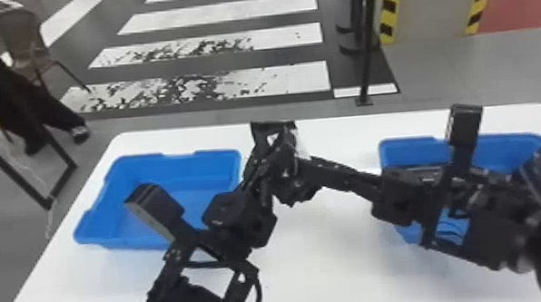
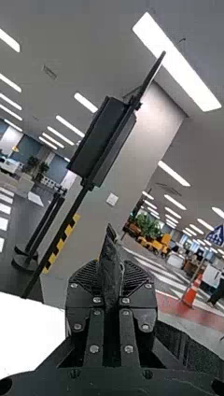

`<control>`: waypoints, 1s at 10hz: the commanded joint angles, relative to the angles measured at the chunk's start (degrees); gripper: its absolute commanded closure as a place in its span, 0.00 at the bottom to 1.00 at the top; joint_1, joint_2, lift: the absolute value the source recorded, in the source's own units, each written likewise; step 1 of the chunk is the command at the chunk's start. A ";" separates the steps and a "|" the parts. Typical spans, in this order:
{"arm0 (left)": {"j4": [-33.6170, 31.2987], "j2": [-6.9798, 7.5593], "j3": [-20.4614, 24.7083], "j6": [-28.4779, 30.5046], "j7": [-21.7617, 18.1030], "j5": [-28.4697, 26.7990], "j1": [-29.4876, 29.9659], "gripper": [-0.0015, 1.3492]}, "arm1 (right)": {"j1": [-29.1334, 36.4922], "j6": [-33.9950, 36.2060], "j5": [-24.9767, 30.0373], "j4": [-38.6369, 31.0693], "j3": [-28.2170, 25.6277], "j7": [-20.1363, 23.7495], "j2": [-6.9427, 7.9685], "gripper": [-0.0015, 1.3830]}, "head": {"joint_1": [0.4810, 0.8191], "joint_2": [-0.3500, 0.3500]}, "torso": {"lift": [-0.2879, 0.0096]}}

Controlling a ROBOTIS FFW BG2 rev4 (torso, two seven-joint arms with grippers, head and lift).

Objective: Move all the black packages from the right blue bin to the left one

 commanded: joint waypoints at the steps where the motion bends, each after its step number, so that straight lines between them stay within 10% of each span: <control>1: -0.64 -0.34 0.95 1.00 0.22 -1.01 0.50 0.90 | 0.23 -1.89 -1.47 0.69 0.26 0.07 -0.01 0.76 | 0.63 0.72 | 0.40; 4: 7.38 -2.97 14.09 -7.58 5.67 -21.69 -1.33 0.90 | 1.91 -3.02 -1.81 1.96 -0.77 -0.02 -0.10 0.17 | 0.63 0.81 | 0.40; 6: 17.65 -4.03 23.46 -12.50 8.31 -41.34 -6.96 0.90 | 2.20 -3.44 -1.58 2.38 -1.23 -0.02 -0.10 0.12 | 0.63 0.96 | 0.40; 8: 31.15 -3.33 22.88 -21.08 10.86 -41.80 -12.86 0.85 | 2.34 -4.57 -1.81 3.08 -2.26 -0.02 -0.18 0.12 | 0.61 1.00 | 0.40; 10: 31.29 -3.41 20.71 -23.05 9.98 -37.23 -12.44 0.15 | 3.18 -7.38 -1.35 3.79 -2.49 0.16 -0.36 0.12 | 0.63 1.00 | 0.40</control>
